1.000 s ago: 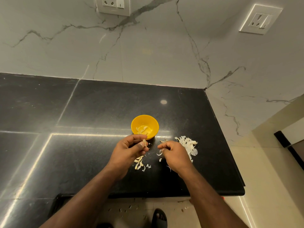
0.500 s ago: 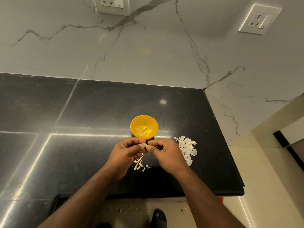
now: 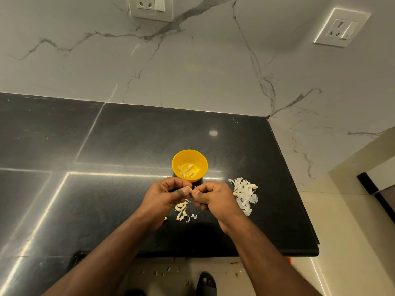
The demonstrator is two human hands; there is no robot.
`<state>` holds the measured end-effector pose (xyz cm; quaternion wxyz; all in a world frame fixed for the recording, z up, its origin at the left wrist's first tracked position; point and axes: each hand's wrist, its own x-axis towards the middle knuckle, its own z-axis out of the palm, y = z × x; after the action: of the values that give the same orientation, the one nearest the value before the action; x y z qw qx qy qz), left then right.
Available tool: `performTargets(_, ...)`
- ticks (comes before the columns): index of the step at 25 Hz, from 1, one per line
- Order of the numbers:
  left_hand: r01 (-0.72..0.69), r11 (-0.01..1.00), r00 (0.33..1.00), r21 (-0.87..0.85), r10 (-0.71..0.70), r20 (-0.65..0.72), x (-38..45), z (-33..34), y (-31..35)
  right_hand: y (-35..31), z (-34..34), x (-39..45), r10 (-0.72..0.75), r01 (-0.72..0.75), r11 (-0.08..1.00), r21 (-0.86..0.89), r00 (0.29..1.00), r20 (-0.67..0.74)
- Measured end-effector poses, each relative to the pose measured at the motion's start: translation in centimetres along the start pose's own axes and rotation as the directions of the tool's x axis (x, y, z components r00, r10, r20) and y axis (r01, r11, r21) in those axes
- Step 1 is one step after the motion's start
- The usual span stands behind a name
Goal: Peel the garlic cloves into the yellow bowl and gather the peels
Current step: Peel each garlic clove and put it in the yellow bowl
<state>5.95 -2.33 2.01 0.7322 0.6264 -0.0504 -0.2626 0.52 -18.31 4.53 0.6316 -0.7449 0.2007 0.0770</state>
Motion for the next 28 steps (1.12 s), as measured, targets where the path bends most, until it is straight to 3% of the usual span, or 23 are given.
performTargets(9, 0.011, 0.992, 0.994, -0.123, 0.003, 0.112, -0.2, -0.3, -0.3, -0.7, -0.4, -0.9, 0.211, -0.272, 0.910, 0.313, 0.953, 0.216)
performTargets(11, 0.018, 0.992, 0.997, -0.127, -0.008, 0.078, -0.2, -0.3, -0.2, -0.4, -0.1, -0.7, 0.187, -0.231, 0.920, 0.316, 0.969, 0.163)
performTargets(12, 0.025, 0.994, 0.999, -0.109, -0.021, 0.044, -0.2, -0.2, -0.1, -0.2, 0.1, -0.5, 0.121, -0.135, 0.962, 0.237, 0.990, 0.074)
performTargets(14, 0.048, 0.997, 0.998, -0.053, -0.050, -0.027, -0.2, 0.2, -0.1, 0.3, 0.4, -0.4, -0.127, 0.116, 0.989, -0.095, 0.986, -0.112)
performTargets(16, 0.084, 0.996, 0.994, -0.043, -0.087, -0.072, -0.2, 0.7, -0.2, 0.9, 0.8, -0.4, -0.376, 0.289, 0.870, -0.400, 0.913, -0.157)
performTargets(19, 0.132, 0.985, 0.986, -0.109, -0.142, -0.089, -0.3, 0.9, -0.1, 1.5, 1.2, -0.5, -0.510, 0.370, 0.761, -0.533, 0.849, -0.139)
performTargets(21, 0.128, 0.986, 0.987, -0.108, -0.137, -0.082, -0.4, 0.6, -0.2, 1.4, 1.1, -0.4, -0.368, 0.298, 0.888, -0.351, 0.917, -0.152)
performTargets(23, 0.106, 0.989, 0.991, -0.099, -0.113, -0.066, -0.6, 0.4, -0.4, 0.8, 0.9, -0.5, -0.139, 0.137, 0.990, -0.029, 0.987, -0.084)
performTargets(25, 0.087, 0.991, 0.994, -0.106, -0.093, -0.053, -0.8, 0.3, -0.5, 0.2, 0.5, -0.7, -0.005, 0.000, 0.986, 0.165, 1.000, 0.027)
performTargets(28, 0.094, 0.986, 0.995, -0.136, -0.097, -0.017, -1.0, 0.4, -0.6, -0.1, 0.2, -0.9, 0.073, -0.109, 0.951, 0.291, 0.988, 0.133)
